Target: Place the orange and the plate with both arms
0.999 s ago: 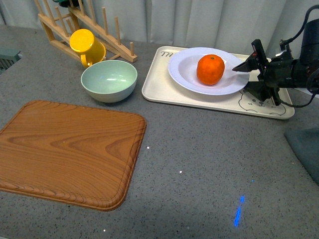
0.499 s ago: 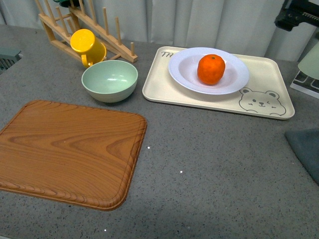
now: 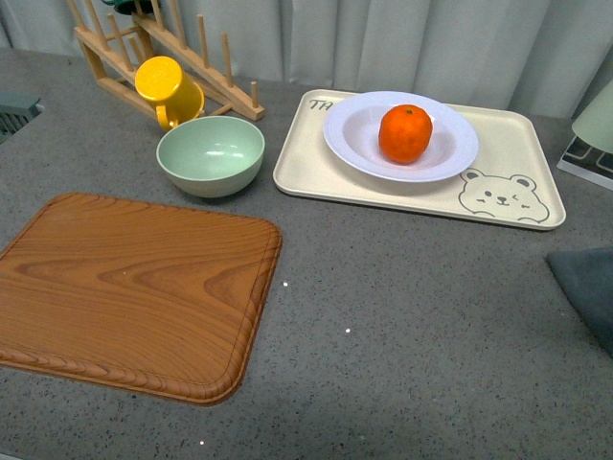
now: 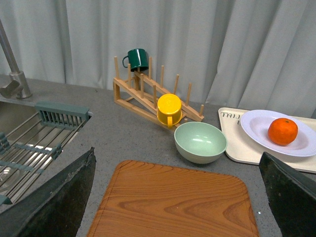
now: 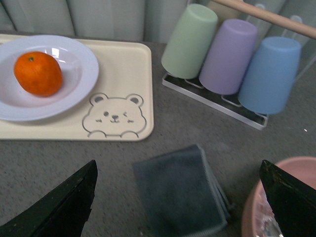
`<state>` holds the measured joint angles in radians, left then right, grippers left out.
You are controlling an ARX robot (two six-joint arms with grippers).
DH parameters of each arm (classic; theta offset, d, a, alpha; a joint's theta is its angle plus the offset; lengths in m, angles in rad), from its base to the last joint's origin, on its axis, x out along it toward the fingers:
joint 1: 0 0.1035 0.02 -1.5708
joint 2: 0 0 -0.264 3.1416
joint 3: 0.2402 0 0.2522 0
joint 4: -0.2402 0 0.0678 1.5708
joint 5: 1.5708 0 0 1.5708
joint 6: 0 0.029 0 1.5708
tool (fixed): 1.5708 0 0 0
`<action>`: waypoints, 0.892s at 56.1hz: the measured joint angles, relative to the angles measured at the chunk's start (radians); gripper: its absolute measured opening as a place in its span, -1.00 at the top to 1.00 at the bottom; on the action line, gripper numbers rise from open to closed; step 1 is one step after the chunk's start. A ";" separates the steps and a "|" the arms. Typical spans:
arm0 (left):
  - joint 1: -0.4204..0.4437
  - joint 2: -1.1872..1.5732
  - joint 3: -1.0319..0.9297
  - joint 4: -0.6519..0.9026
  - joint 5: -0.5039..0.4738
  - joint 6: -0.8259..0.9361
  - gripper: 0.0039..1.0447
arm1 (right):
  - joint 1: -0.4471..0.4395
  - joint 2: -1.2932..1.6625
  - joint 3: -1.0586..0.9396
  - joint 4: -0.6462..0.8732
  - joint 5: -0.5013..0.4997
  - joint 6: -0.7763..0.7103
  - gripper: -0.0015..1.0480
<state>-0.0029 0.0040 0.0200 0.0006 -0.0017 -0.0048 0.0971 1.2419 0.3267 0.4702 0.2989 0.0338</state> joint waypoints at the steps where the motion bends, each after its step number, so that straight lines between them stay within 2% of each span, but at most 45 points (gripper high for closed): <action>1: 0.000 0.000 0.000 0.000 0.000 0.000 -0.88 | 0.002 -0.028 -0.016 -0.025 0.008 0.010 -0.83; 9: 0.000 0.000 0.000 0.000 0.000 0.000 -0.88 | 0.026 -0.210 -0.114 -0.130 0.088 0.023 -0.83; 14: 0.000 0.000 0.000 0.000 0.000 0.000 -0.88 | 0.059 -0.348 -0.184 -0.114 0.127 0.011 -0.82; 16: 0.000 0.000 0.000 0.000 0.000 0.000 -0.88 | 0.048 -0.342 -0.222 -0.009 0.062 0.000 -0.74; 19: 0.000 0.000 0.000 0.000 0.000 0.000 -0.88 | 0.018 -0.357 -0.285 0.197 -0.103 -0.013 -0.54; 21: 0.000 -0.002 0.000 0.000 0.002 0.000 -0.88 | 0.006 -0.388 -0.305 0.261 -0.171 -0.018 -0.41; 23: 0.000 0.000 0.000 0.000 0.001 0.000 -0.88 | -0.027 -0.451 -0.308 0.266 -0.251 -0.022 -0.24; 25: 0.000 0.000 0.000 0.000 0.002 0.000 -0.88 | -0.060 -0.493 -0.309 0.248 -0.290 -0.025 -0.10; 31: 0.000 0.000 0.000 0.000 0.001 0.000 -0.88 | -0.093 -0.574 -0.317 0.183 -0.290 -0.027 0.24; 43: 0.000 0.000 0.000 0.000 0.002 0.000 -0.88 | -0.095 -0.718 -0.321 0.048 -0.297 -0.029 0.98; 50: 0.000 0.000 0.000 0.000 0.001 0.000 -0.88 | -0.095 -0.791 -0.322 -0.022 -0.298 -0.031 0.98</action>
<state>-0.0025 0.0036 0.0200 0.0006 -0.0006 -0.0048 0.0025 0.4507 0.0051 0.4480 0.0013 0.0025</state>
